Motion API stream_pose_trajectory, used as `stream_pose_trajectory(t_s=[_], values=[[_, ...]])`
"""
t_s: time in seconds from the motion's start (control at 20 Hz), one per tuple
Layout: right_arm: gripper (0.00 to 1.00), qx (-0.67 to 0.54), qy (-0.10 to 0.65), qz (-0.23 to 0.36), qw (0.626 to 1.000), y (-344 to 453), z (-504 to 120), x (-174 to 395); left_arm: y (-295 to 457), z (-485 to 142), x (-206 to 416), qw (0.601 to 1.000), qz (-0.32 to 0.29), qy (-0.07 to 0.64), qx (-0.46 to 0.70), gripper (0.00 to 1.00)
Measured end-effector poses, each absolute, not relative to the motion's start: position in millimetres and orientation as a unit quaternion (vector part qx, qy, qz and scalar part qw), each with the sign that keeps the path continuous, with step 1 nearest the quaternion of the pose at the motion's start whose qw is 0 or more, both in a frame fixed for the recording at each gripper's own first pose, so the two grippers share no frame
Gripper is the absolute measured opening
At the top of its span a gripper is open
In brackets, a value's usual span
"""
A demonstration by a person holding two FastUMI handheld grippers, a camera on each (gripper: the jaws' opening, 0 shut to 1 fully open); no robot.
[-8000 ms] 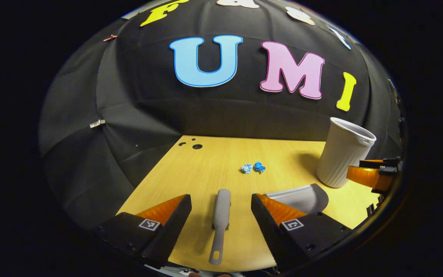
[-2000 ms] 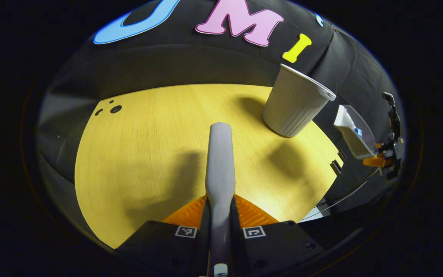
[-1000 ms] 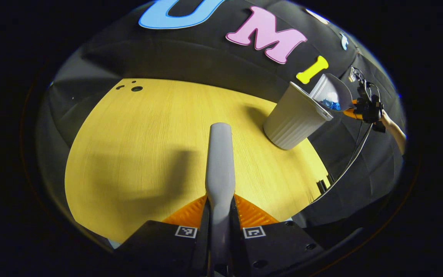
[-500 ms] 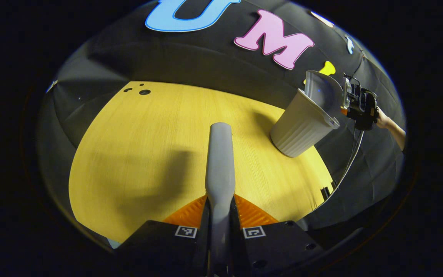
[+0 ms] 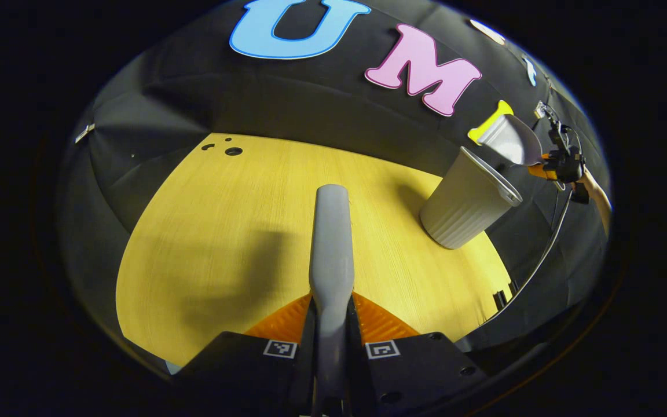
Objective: Pick up the small broom and dustpan from the desktop, sweep the trash into the dustpan with the broom, and then empty the trash into the garbage bin.
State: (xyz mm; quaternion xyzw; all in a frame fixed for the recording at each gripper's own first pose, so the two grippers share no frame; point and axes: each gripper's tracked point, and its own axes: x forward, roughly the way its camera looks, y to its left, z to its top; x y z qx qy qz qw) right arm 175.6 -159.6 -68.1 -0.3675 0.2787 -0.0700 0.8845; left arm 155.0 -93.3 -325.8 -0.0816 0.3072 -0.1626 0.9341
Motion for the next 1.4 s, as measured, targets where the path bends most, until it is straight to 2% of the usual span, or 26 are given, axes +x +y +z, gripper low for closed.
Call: stream_pose_trajectory(t_s=[0.1,0.15,0.25,0.55,0.6,0.75,0.8,0.9,1.1,1.15,1.2,1.4], values=[[0.35,-0.305,0.267,-0.064,0.912,-144,-55,161,-88,-325,154,0.937,-0.156,0.302,-0.079,0.32],[0.35,-0.276,0.26,-0.058,0.924,-137,-47,154,-86,-326,153,0.938,-0.153,0.301,-0.08,0.29],[0.35,-0.224,0.25,-0.038,0.941,-123,-34,152,-80,-330,152,0.94,-0.146,0.299,-0.08,0.29],[0.35,-0.087,0.267,0.047,0.958,-95,-40,147,-56,-346,150,0.947,-0.111,0.295,-0.065,0.32],[0.35,-0.07,0.278,0.065,0.956,-92,-50,148,-49,-354,148,0.948,-0.105,0.299,-0.039,0.29],[0.35,-0.054,0.299,0.096,0.948,-94,-63,148,-47,-364,145,0.945,-0.105,0.308,-0.024,0.31],[0.35,-0.042,0.31,0.105,0.944,-91,-67,143,-46,-368,145,0.944,-0.104,0.311,-0.026,0.29],[0.35,-0.022,0.338,0.126,0.932,-89,-80,141,-40,-379,144,0.944,-0.09,0.316,-0.007,0.29],[0.35,0.005,0.397,0.163,0.903,-63,-155,123,-37,-391,144,0.943,-0.07,0.324,-0.005,0.29],[0.35,0.015,0.412,0.168,0.895,-55,-179,120,-37,-394,143,0.942,-0.064,0.328,-0.01,0.32],[0.35,0.027,0.429,0.169,0.887,-48,-201,117,-38,-396,143,0.941,-0.058,0.332,-0.013,0.29],[0.35,0.026,0.482,0.142,0.864,-30,-294,123,-38,-408,144,0.936,-0.042,0.35,-0.01,0.32]])
